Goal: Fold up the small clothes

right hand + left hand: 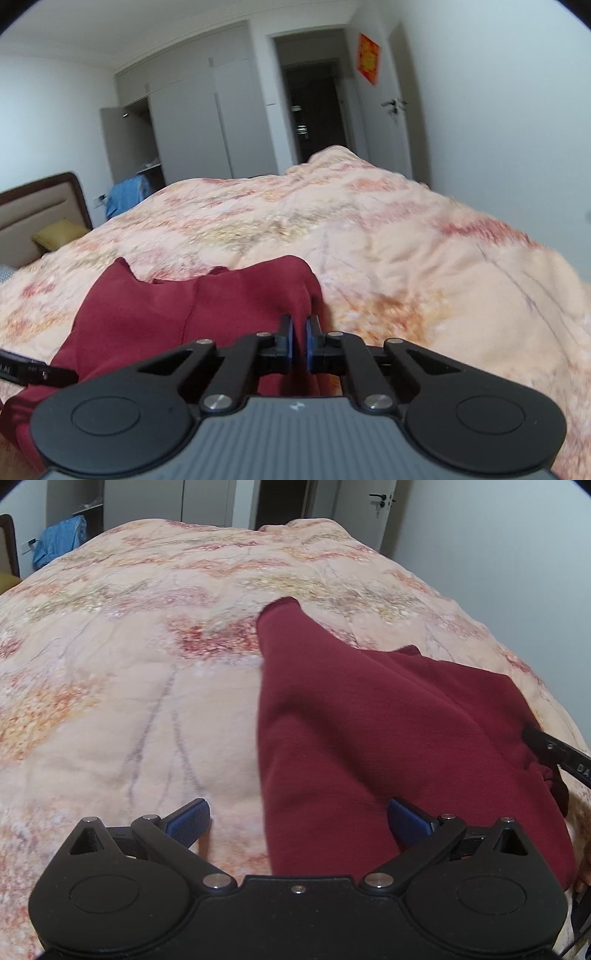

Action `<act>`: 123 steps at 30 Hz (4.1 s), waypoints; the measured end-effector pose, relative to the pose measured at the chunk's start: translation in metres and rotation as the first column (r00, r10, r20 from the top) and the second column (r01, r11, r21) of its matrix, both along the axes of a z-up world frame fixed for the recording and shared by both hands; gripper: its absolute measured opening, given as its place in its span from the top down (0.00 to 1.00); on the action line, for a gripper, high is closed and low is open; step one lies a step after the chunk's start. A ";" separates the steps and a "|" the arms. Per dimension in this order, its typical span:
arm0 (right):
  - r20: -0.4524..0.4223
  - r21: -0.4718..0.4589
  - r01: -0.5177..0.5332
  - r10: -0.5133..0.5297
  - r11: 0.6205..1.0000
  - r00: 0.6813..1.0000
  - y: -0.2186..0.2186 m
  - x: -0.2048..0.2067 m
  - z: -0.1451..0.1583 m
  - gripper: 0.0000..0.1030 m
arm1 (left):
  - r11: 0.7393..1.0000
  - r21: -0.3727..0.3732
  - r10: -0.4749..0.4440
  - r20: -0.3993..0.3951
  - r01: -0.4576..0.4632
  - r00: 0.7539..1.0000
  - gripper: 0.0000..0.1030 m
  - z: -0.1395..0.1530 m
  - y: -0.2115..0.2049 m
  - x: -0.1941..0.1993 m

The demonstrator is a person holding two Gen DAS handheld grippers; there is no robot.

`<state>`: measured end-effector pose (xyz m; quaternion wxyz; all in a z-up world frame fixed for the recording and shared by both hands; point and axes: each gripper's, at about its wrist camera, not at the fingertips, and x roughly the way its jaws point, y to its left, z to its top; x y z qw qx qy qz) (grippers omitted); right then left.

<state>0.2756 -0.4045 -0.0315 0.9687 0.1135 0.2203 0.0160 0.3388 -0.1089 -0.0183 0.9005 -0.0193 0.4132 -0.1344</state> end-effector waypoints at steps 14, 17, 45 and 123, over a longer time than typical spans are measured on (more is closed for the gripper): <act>-0.001 0.077 -0.040 0.040 0.996 0.999 -0.010 -0.003 -0.003 0.14 | 1.000 -0.018 0.027 0.032 -0.026 0.999 0.01 0.013 0.021 -0.001; 0.005 0.091 -0.063 0.063 0.994 0.998 -0.010 0.000 -0.003 0.04 | 0.999 -0.041 0.033 0.025 -0.032 0.999 0.01 0.010 0.023 0.005; -0.012 0.116 -0.134 0.136 0.984 0.991 0.004 0.016 -0.033 0.18 | 0.998 -0.056 -0.003 -0.042 0.001 0.999 0.01 -0.011 0.017 0.034; 0.214 -0.029 -0.381 0.379 0.924 0.901 0.216 -0.008 0.110 0.00 | 0.936 -0.106 0.351 0.288 -0.335 0.891 0.01 0.116 0.184 -0.116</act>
